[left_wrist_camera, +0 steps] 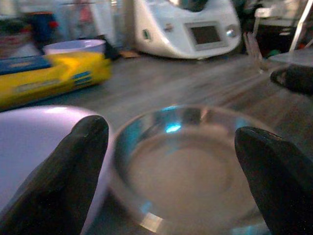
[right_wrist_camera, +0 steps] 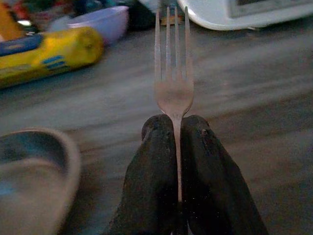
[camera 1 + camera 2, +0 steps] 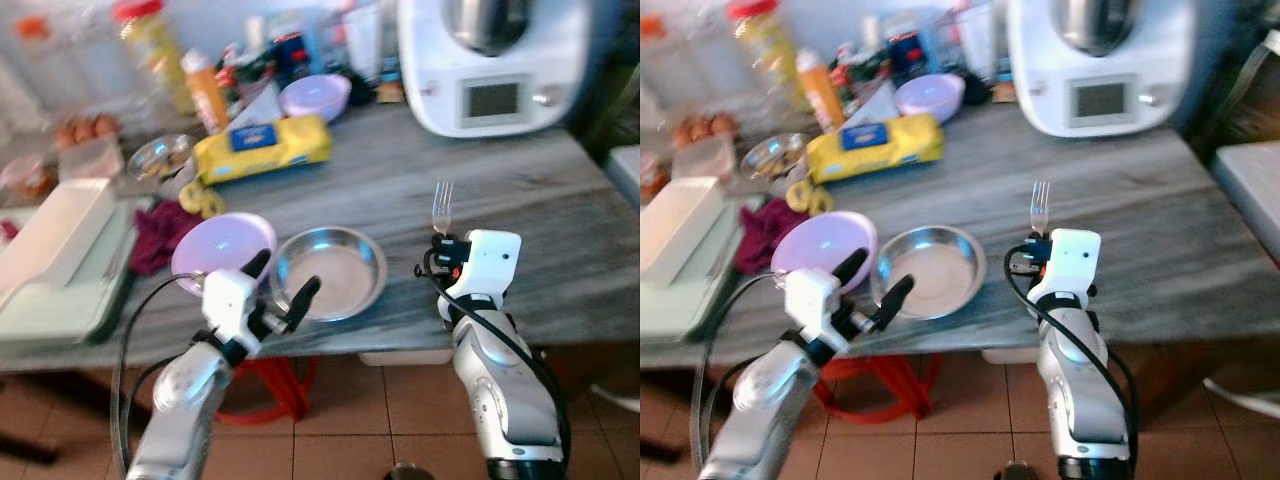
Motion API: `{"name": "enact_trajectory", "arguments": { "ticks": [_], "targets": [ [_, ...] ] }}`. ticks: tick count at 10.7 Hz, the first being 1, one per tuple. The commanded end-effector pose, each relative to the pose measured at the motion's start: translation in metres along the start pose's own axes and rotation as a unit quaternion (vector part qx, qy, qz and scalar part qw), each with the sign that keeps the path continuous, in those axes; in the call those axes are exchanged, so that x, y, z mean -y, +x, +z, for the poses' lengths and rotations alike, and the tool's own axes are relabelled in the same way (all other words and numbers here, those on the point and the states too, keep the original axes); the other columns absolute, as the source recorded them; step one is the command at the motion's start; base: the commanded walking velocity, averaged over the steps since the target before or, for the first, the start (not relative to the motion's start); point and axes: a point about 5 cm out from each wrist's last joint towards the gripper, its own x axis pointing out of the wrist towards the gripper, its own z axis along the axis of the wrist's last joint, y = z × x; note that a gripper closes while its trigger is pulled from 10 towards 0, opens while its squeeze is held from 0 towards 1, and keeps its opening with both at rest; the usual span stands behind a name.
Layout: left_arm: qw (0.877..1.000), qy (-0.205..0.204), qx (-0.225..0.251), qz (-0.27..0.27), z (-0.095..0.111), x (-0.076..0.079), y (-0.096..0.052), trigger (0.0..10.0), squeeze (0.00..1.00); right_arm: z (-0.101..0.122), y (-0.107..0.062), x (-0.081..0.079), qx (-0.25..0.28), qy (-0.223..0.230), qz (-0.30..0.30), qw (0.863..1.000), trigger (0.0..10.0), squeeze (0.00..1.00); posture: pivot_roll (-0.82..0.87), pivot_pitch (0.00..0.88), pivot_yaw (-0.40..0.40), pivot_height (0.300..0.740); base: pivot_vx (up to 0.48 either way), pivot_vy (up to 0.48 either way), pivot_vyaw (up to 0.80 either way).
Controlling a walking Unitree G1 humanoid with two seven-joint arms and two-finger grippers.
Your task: Setting the table
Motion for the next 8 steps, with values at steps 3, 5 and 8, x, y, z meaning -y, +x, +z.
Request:
{"name": "enact_trajectory", "arguments": {
  "ticks": [3, 5, 8],
  "targets": [
    [1.000, 0.005, 0.000, -0.001, 0.004, -0.006, -0.007, 10.0, 0.00, 0.005, -0.003, -0.001, 0.009, -0.009, -0.002, 1.000, 10.0, 0.00, -0.14, 0.131, 0.120, 0.740, 0.000, 0.000, 0.00],
    [0.999, -0.013, -0.007, -0.045, 0.002, -0.004, -0.016, 10.0, 0.00, 0.003, -0.004, 0.011, -0.004, -0.027, -0.032, 0.999, 10.0, 0.00, -0.14, 0.133, 0.120, 0.740, 0.000, 0.000, 0.00],
    [0.998, -0.014, -0.031, -0.058, -0.011, -0.009, -0.028, 10.0, 0.00, -0.002, -0.004, 0.018, -0.027, -0.030, -0.043, 0.998, 10.0, 0.00, -0.15, 0.134, 0.117, 0.740, 0.000, 0.000, 0.00]
  ]
}}
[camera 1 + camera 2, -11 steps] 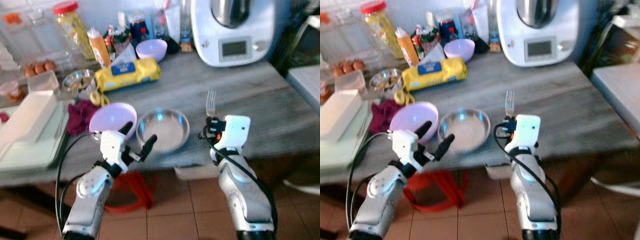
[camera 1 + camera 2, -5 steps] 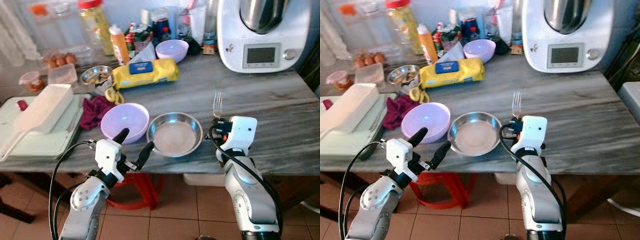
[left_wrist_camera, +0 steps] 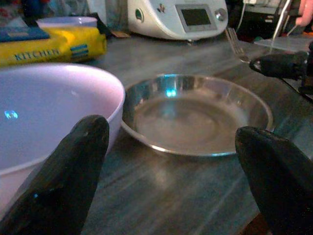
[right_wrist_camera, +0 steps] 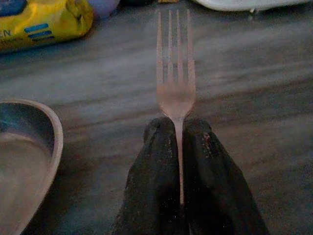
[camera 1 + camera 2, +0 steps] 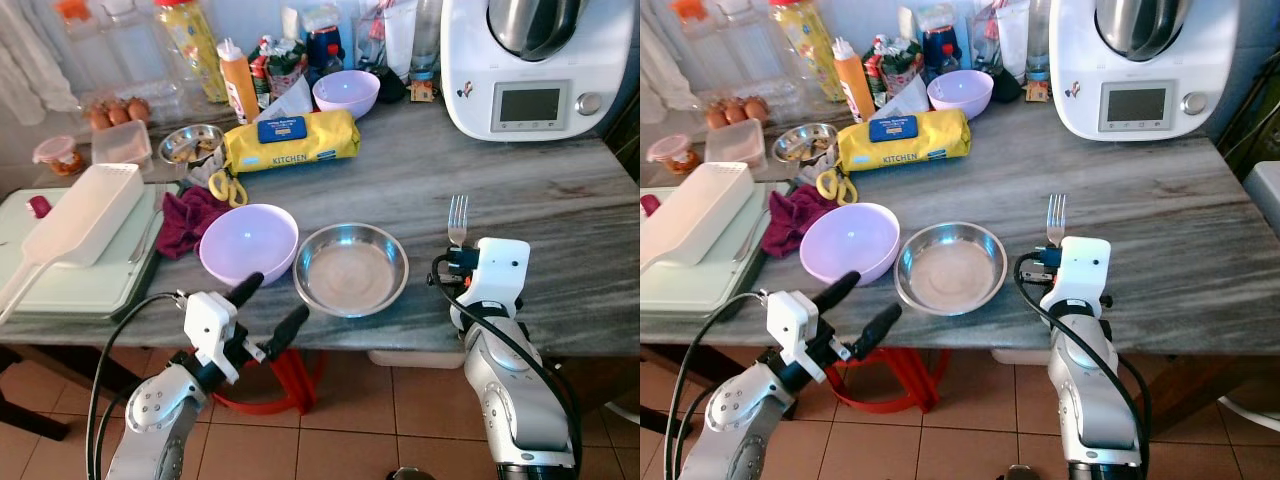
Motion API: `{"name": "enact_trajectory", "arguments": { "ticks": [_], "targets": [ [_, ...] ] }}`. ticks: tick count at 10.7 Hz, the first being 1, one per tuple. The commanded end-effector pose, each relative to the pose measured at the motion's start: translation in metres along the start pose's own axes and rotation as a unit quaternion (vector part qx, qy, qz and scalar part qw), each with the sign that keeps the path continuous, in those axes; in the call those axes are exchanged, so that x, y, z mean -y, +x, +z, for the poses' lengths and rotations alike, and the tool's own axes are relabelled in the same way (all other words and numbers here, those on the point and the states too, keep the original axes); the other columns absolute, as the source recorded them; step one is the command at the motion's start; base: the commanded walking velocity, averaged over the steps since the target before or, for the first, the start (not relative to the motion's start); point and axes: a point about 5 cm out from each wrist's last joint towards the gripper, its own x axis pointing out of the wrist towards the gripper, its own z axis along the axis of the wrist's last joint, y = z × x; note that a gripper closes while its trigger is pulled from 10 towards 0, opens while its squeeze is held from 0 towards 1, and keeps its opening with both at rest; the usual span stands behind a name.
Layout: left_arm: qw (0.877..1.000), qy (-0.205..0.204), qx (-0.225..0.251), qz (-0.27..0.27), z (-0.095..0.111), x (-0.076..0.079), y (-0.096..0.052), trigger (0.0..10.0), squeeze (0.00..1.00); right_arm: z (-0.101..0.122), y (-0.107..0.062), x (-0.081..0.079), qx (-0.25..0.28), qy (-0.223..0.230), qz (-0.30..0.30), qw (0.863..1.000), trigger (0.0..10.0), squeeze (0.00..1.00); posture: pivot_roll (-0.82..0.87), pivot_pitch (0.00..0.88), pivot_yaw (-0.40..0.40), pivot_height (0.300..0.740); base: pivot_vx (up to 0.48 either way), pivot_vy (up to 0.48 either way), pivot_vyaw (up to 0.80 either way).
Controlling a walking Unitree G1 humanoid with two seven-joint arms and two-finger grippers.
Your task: Setting the table
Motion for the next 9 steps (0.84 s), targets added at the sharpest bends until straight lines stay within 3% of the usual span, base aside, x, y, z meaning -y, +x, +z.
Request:
{"name": "enact_trajectory", "arguments": {
  "ticks": [1, 4, 9],
  "targets": [
    [1.000, 0.001, -0.013, -0.001, -0.005, -0.004, -0.007, 10.0, 0.00, 0.005, 0.002, -0.004, -0.001, 0.020, 0.007, 1.000, 10.0, 0.00, -0.15, 0.132, 0.116, 0.740, 0.000, 0.000, 0.00],
    [1.000, -0.002, -0.020, -0.013, -0.013, -0.005, -0.011, 10.0, 0.00, -0.004, 0.006, -0.010, -0.042, 0.057, 0.018, 0.997, 10.0, 0.00, -0.14, 0.126, 0.115, 0.740, 0.000, 0.000, 0.00],
    [1.000, 0.006, -0.004, -0.017, -0.014, -0.009, -0.009, 10.0, 0.00, -0.008, 0.006, -0.009, -0.056, 0.055, 0.019, 0.997, 10.0, 0.00, -0.14, 0.116, 0.113, 0.740, 0.000, 0.000, 0.00]
  ]
}}
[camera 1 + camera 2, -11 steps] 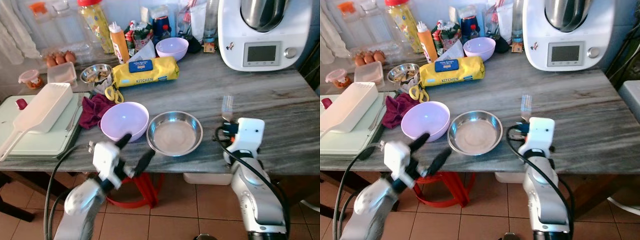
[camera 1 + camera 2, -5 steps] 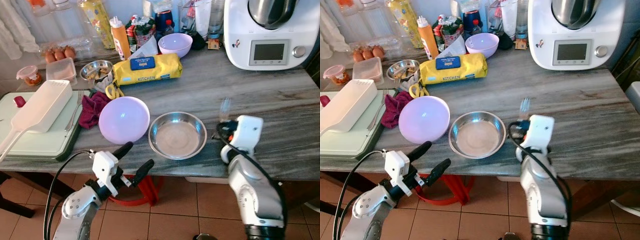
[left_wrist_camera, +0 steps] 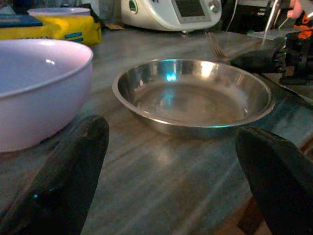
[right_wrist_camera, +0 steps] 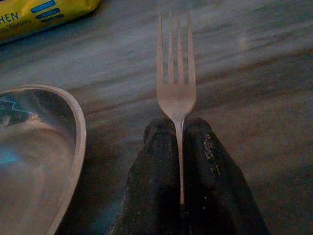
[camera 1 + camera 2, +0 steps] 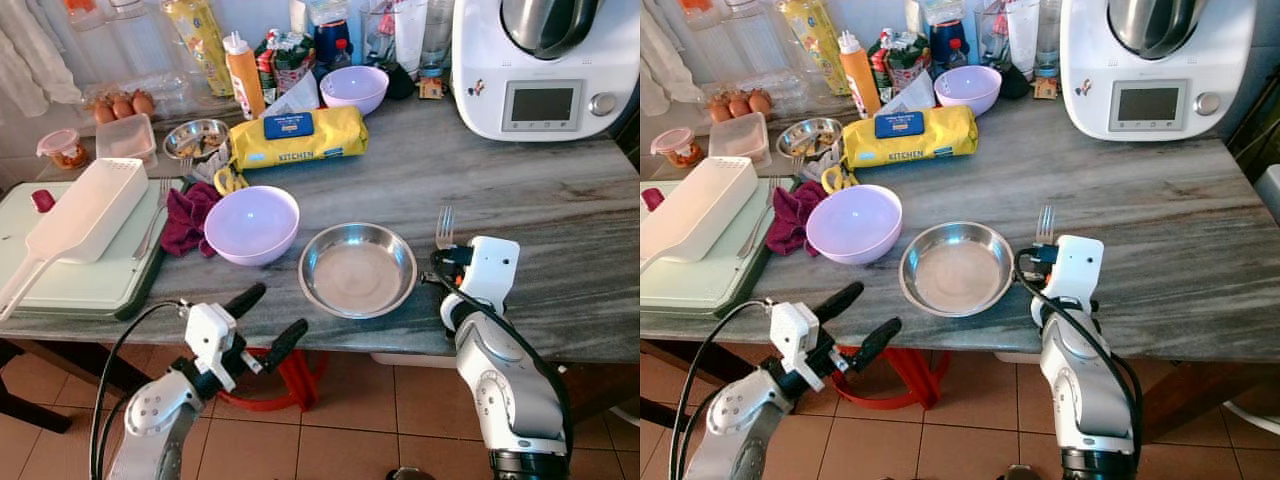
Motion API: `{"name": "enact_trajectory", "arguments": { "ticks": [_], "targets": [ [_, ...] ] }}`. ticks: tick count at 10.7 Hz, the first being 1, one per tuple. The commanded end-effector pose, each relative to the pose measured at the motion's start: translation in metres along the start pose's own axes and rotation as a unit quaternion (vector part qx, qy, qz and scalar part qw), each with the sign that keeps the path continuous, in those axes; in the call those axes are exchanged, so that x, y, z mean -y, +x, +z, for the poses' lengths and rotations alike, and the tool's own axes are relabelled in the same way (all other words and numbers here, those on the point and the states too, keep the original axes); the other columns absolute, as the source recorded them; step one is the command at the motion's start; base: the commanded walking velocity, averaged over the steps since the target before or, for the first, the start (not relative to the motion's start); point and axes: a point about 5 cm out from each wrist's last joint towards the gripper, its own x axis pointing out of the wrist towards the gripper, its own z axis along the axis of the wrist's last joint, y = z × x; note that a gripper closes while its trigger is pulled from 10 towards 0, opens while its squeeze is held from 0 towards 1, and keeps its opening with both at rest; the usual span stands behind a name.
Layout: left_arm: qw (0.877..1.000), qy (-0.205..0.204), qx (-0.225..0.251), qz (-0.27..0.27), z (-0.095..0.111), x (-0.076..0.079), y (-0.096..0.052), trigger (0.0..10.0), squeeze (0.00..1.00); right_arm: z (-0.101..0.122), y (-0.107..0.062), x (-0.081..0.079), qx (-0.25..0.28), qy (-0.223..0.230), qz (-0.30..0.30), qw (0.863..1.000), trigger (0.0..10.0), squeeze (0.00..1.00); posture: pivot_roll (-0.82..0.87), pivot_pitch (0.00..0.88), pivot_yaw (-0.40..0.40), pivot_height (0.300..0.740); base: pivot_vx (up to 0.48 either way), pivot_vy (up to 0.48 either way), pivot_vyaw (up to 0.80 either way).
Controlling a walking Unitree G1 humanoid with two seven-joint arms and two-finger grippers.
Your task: Setting the table
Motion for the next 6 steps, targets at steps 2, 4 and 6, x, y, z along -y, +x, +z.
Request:
{"name": "enact_trajectory", "arguments": {
  "ticks": [2, 4, 6],
  "targets": [
    [1.000, 0.004, -0.006, 0.008, -0.0011, -0.0040, -0.0039, 10.0, 0.00, -0.0071, 0.0014, -0.0016, -0.021, 0.004, 0.010, 1.000, 10.0, 0.00, -0.14, 0.113, 0.111, 0.740, 0.000, 0.000, 0.00],
    [1.000, 0.005, -0.003, 0.007, 0.0000, -0.0030, -0.0030, 10.0, 0.00, -0.0093, 0.0015, -0.0016, -0.027, 0.001, 0.012, 1.000, 10.0, 0.00, -0.14, 0.115, 0.108, 0.740, 0.000, 0.000, 0.00],
    [1.000, 0.004, -0.001, 0.006, 0.0008, -0.0028, -0.0024, 10.0, 0.00, -0.0115, 0.0032, -0.0013, -0.035, -0.001, 0.013, 0.999, 10.0, 0.00, -0.14, 0.117, 0.109, 0.740, 0.000, 0.000, 0.00]
  ]
}}
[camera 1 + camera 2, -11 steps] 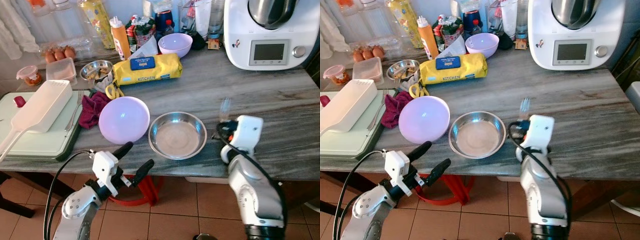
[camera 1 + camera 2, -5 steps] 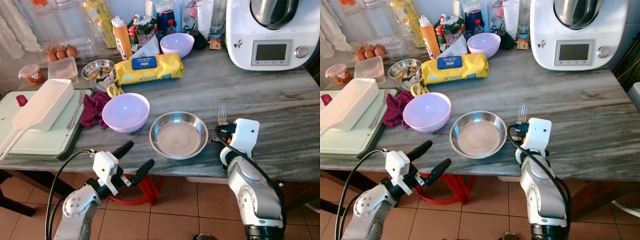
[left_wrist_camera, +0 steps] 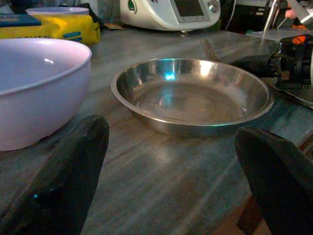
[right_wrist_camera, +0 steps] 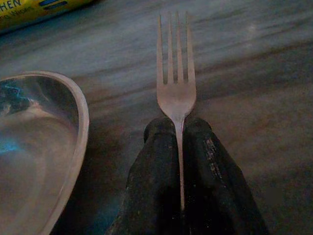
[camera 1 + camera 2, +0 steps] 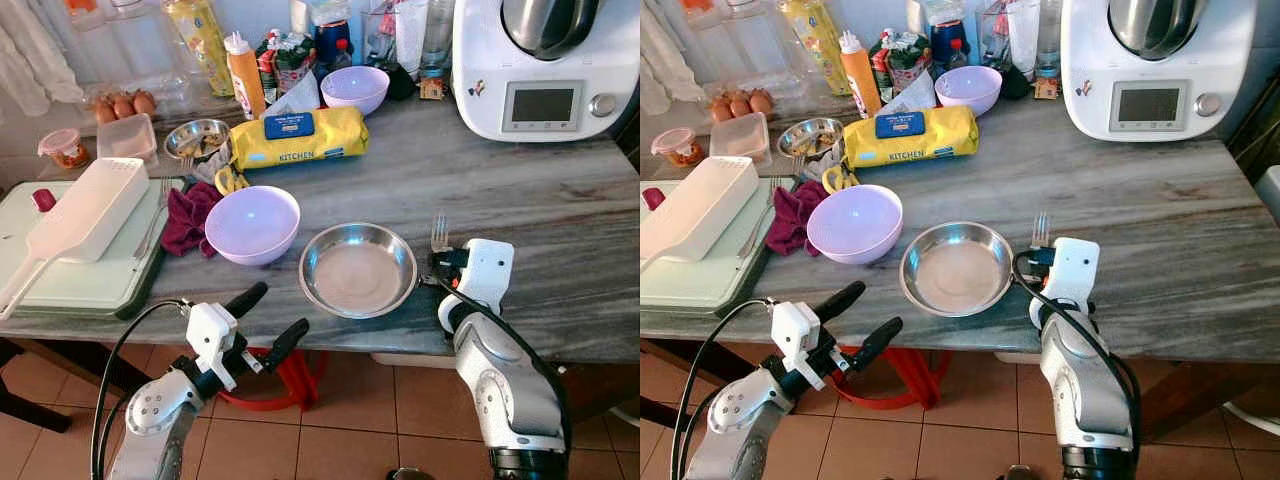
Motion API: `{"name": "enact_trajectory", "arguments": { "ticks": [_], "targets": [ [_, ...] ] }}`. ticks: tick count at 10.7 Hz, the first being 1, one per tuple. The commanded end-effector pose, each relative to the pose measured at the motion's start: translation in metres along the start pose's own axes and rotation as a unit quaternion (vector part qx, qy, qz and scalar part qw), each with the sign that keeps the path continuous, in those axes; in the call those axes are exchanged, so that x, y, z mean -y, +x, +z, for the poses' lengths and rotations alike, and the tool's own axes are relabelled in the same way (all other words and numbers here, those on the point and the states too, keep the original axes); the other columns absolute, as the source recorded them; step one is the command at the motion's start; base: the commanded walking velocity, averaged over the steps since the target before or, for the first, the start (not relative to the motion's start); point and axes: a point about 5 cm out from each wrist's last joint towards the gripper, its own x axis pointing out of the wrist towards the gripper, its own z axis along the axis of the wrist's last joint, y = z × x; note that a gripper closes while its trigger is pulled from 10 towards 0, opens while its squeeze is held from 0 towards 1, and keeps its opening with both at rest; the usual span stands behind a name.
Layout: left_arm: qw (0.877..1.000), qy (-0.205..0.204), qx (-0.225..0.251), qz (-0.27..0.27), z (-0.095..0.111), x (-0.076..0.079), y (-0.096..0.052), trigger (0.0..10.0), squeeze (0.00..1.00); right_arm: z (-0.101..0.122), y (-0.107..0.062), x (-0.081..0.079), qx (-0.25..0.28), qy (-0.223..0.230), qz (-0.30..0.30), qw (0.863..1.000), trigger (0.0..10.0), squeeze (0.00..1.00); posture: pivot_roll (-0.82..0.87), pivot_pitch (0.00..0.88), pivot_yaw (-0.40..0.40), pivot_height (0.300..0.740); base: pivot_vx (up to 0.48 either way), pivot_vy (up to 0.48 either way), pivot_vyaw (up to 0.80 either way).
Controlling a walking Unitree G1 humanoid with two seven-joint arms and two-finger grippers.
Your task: Setting the table
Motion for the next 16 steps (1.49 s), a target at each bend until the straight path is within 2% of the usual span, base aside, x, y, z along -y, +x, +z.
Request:
{"name": "enact_trajectory", "arguments": {
  "ticks": [1, 4, 5, 6, 11, 16],
  "targets": [
    [1.000, 0.002, -0.001, 0.003, 0.001, -0.003, -0.002, 10.0, 0.00, -0.009, 0.001, -0.003, -0.025, 0.001, 0.008, 1.000, 10.0, 0.00, -0.14, 0.116, 0.109, 0.740, 0.000, 0.000, 0.00],
    [1.000, -0.012, 0.004, -0.024, -0.001, -0.001, -0.004, 10.0, 0.00, -0.011, 0.001, 0.000, -0.028, -0.003, 0.005, 1.000, 10.0, 0.00, -0.14, 0.118, 0.107, 0.740, 0.000, 0.000, 0.00],
    [1.000, -0.012, 0.006, -0.026, -0.002, -0.001, -0.005, 10.0, 0.00, -0.011, 0.001, 0.000, -0.029, -0.004, 0.006, 1.000, 10.0, 0.19, -0.14, 0.119, 0.106, 0.740, 0.000, 0.000, 0.00],
    [0.999, -0.017, 0.005, -0.033, -0.003, 0.000, -0.005, 10.0, 0.00, -0.011, 0.001, 0.001, -0.032, -0.003, 0.006, 0.999, 10.0, 1.00, -0.14, 0.118, 0.106, 0.740, 0.000, 0.000, 0.00],
    [0.999, -0.021, 0.005, -0.040, -0.007, 0.003, -0.005, 10.0, 0.00, -0.003, 0.000, 0.000, -0.016, -0.003, 0.008, 1.000, 10.0, 1.00, -0.15, 0.118, 0.106, 0.740, 0.000, 0.000, 0.00],
    [0.999, -0.012, 0.023, -0.026, -0.002, 0.001, -0.004, 10.0, 0.00, 0.019, -0.009, -0.011, 0.067, -0.053, 0.028, 0.996, 10.0, 1.00, -0.15, 0.119, 0.102, 0.740, 0.000, 0.000, 0.00]
  ]
}}
